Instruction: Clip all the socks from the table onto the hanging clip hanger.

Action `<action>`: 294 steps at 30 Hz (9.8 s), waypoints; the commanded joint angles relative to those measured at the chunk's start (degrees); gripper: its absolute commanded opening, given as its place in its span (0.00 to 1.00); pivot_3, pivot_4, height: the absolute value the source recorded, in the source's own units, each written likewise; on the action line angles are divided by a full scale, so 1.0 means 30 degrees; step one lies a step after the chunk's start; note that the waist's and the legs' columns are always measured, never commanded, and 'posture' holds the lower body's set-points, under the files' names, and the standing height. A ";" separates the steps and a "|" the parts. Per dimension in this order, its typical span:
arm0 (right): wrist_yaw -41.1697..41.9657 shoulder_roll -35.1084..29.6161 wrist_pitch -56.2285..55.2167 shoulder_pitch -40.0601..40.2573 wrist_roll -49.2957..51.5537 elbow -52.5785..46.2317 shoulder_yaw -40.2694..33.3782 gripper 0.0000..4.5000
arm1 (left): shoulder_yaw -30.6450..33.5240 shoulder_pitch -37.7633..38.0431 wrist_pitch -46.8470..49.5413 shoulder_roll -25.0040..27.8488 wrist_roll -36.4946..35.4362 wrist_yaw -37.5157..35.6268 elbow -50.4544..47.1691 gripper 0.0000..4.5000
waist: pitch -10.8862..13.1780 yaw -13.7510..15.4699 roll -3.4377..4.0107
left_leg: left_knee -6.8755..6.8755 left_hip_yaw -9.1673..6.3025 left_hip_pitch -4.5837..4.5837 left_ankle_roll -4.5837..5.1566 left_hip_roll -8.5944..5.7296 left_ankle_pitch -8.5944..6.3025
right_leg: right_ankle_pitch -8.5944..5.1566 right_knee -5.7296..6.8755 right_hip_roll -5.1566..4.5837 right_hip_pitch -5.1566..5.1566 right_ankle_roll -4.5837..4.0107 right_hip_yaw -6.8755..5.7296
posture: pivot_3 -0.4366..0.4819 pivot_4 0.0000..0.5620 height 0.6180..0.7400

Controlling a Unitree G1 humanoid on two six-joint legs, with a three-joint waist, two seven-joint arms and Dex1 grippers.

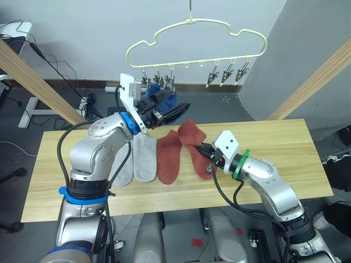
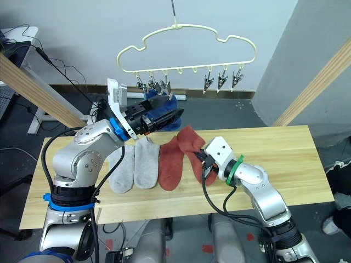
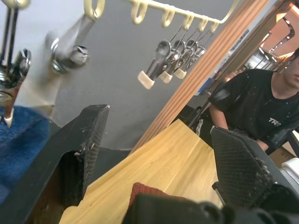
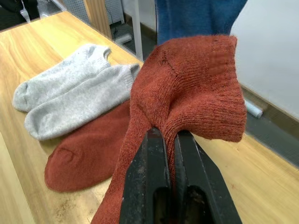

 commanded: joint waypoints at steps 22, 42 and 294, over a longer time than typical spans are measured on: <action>0.1066 -0.3757 0.2977 0.2580 0.2275 -0.7023 -0.3544 0.86 | -0.1536 0.1798 -0.7355 -0.3596 0.5658 0.3770 -0.1092 0.89 | -0.0010 0.0066 -0.0014 | 0.0006 -0.0008 -0.0009 0.0003 -0.0010 -0.0002 | -0.0013 -0.0016 -0.0002 0.0009 0.0024 0.0003 | 0.31 0.63 1.00; 0.0378 -0.4864 0.5999 0.0310 0.6067 -0.9189 -0.6271 0.87 | -0.1630 0.1113 -0.9882 -0.5944 0.9109 0.7803 0.1412 0.35 | -0.0010 -0.0005 -0.0015 | 0.0105 -0.0017 -0.0013 0.0010 -0.0012 -0.0004 | -0.0027 0.0000 0.0010 0.0028 0.0047 0.0017 | 0.28 0.63 1.00; -0.5277 0.0856 0.6759 -0.5855 0.0903 -0.4202 -0.5520 0.20 | -0.1179 -0.0836 -0.4756 0.2151 0.2612 -0.5901 0.1010 0.84 | -0.0017 0.0204 -0.0003 | 0.0215 -0.0232 -0.0288 0.0041 0.0007 0.0021 | 0.0021 0.0013 -0.0023 -0.0066 -0.0035 -0.0282 | 0.33 0.62 1.00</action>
